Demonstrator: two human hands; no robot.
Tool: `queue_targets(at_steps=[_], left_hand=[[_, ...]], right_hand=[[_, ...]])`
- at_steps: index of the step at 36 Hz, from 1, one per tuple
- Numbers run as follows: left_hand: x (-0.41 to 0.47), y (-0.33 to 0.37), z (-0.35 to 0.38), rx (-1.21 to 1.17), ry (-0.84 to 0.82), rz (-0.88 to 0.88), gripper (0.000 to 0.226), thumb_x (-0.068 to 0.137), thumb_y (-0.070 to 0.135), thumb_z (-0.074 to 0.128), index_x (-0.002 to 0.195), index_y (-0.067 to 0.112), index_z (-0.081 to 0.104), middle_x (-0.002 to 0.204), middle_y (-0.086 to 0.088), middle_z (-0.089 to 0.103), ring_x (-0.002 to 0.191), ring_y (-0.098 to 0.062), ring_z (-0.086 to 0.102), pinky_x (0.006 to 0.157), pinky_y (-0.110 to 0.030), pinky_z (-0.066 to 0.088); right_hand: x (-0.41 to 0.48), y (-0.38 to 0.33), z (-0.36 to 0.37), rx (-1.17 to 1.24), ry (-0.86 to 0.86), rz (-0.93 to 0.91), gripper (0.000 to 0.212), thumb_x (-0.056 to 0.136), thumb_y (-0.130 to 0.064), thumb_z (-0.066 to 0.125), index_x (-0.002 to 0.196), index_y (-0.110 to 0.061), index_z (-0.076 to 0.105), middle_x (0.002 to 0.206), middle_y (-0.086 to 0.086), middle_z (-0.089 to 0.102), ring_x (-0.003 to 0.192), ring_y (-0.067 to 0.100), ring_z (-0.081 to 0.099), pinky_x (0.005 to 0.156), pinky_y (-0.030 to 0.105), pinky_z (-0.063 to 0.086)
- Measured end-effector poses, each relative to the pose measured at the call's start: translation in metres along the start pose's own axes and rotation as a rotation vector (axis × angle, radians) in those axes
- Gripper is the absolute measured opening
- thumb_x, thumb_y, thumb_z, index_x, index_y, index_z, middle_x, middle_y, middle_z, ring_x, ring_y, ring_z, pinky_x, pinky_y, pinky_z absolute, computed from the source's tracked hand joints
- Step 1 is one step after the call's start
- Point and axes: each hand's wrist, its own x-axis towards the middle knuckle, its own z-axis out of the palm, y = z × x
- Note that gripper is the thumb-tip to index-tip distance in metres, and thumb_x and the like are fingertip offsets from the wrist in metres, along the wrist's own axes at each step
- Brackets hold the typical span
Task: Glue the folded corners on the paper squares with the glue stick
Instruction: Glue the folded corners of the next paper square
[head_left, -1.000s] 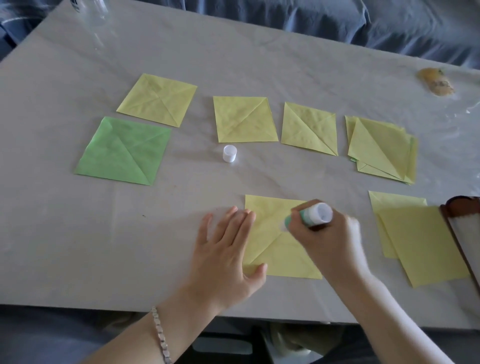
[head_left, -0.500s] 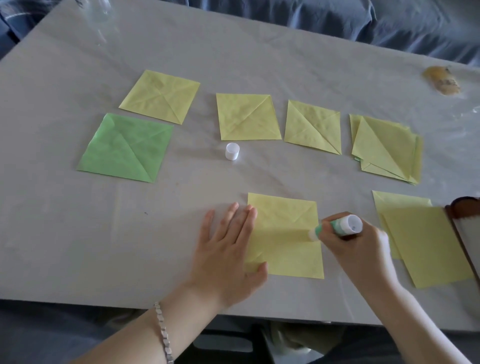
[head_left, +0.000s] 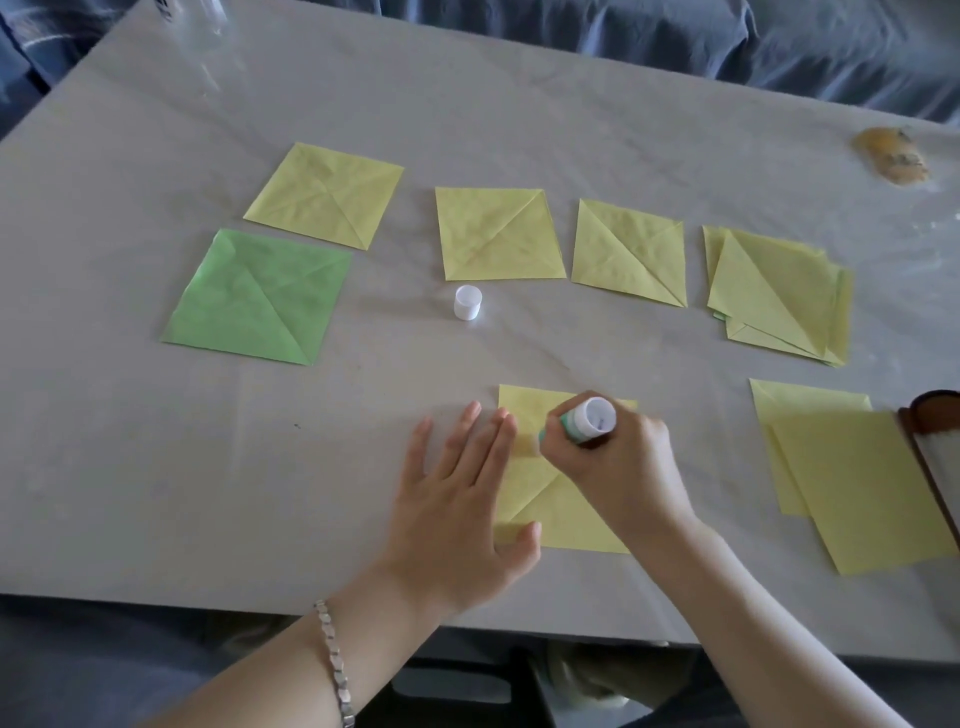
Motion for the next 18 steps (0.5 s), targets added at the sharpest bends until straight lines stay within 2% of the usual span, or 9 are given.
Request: queue_targets(at_steps=[7, 10, 12, 15, 18], left_hand=[[0.001, -0.002, 0.001, 0.03, 0.003, 0.02, 0.084, 0.071, 0.056, 0.044, 0.137, 0.005, 0.039, 0.138, -0.009, 0.051, 0.133, -0.026, 0.039, 0.107, -0.051, 0.02], [0.002, -0.002, 0.001, 0.04, 0.007, 0.025, 0.083, 0.071, 0.057, 0.042, 0.137, 0.005, 0.036, 0.137, -0.01, 0.052, 0.132, -0.026, 0.036, 0.105, -0.051, 0.02], [0.003, -0.002, 0.0, 0.05, 0.006, 0.027, 0.083, 0.072, 0.057, 0.042, 0.136, 0.005, 0.036, 0.137, -0.01, 0.052, 0.132, -0.026, 0.034, 0.105, -0.051, 0.019], [0.003, -0.003, 0.001, 0.049, 0.013, 0.039, 0.082, 0.072, 0.057, 0.042, 0.135, 0.005, 0.037, 0.136, -0.01, 0.052, 0.131, -0.027, 0.035, 0.105, -0.051, 0.02], [0.002, -0.003, 0.001, 0.027, 0.022, 0.047, 0.08, 0.072, 0.056, 0.044, 0.133, 0.005, 0.045, 0.136, -0.009, 0.052, 0.132, -0.028, 0.037, 0.105, -0.054, 0.021]], right_hand=[[-0.001, 0.017, -0.012, -0.052, 0.066, 0.037, 0.016, 0.073, -0.021, 0.067, 0.067, -0.008, 0.062, 0.06, 0.01, 0.06, 0.056, 0.025, 0.051, 0.053, 0.034, 0.042], [-0.004, 0.029, -0.024, -0.045, 0.115, 0.07, 0.012, 0.074, -0.017, 0.069, 0.067, -0.009, 0.063, 0.061, 0.013, 0.061, 0.056, 0.025, 0.051, 0.052, 0.029, 0.041], [-0.005, 0.035, -0.032, -0.048, 0.126, 0.094, 0.011, 0.075, -0.015, 0.069, 0.067, -0.01, 0.064, 0.06, 0.013, 0.06, 0.051, 0.016, 0.047, 0.05, 0.022, 0.039], [-0.004, 0.039, -0.041, -0.038, 0.129, 0.143, 0.01, 0.074, -0.016, 0.068, 0.064, -0.016, 0.064, 0.054, 0.003, 0.057, 0.05, 0.005, 0.047, 0.047, 0.013, 0.037], [-0.003, 0.031, -0.041, 0.036, 0.206, 0.15, 0.01, 0.067, -0.029, 0.065, 0.062, -0.021, 0.063, 0.054, -0.002, 0.057, 0.049, 0.003, 0.047, 0.046, 0.011, 0.037]])
